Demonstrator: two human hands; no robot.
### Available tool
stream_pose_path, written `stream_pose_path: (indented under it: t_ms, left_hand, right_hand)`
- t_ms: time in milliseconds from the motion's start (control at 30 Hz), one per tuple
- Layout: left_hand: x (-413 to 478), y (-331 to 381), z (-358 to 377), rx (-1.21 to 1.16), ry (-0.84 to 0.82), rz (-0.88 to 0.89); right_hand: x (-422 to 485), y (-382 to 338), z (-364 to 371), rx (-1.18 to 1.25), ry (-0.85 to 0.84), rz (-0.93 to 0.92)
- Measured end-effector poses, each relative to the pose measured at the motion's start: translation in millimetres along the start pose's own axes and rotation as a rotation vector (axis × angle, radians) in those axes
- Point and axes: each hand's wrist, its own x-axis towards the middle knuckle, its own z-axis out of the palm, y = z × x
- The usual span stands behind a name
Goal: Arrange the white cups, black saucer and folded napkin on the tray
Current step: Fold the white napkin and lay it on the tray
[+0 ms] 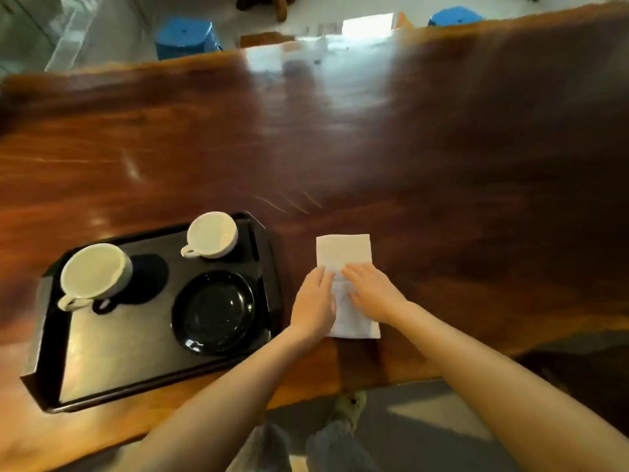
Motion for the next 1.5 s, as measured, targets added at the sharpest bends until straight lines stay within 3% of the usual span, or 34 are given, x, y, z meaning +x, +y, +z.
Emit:
stream_pose_path:
  t_ms: [67, 367, 533, 733, 833, 967, 1033, 1133, 1333, 1500]
  left_hand:
    - [-17, -6, 24, 0.122, -0.016, 0.021]
    - [-31, -24, 54, 0.405, -0.051, 0.005]
    - [-33, -25, 54, 0.39, -0.061, 0.012]
    - [-31, -26, 52, 0.4, -0.082, 0.009]
    - [-29, -27, 47, 0.451, -0.094, 0.088]
    - [-25, -34, 39, 0.474, -0.227, 0.259]
    - [-22, -37, 32, 0.507, -0.28, 0.309]
    - [-19, -30, 26, 0.52, -0.293, 0.32]
    - [-4, -18, 7, 0.531, -0.335, 0.369]
    - [10, -23, -14, 0.26, -0.401, 0.457]
  right_hand:
    - [-7, 2, 23, -0.1, 0.037, -0.099]
    - [-7, 25, 44, -0.175, 0.221, -0.035]
    - [31, 43, 38, -0.326, 0.07, -0.331]
    - [50, 90, 15, -0.272, 0.105, -0.017]
    - [39, 68, 11, -0.293, 0.196, -0.105]
    - [-4, 49, 26, -0.213, 0.014, -0.335]
    - [-18, 54, 33, -0.215, -0.117, -0.332]
    - [-23, 56, 32, -0.214, -0.132, -0.336]
    - [-49, 45, 37, -0.096, -0.033, -0.368]
    - [-37, 58, 14, 0.486, 0.06, -0.105]
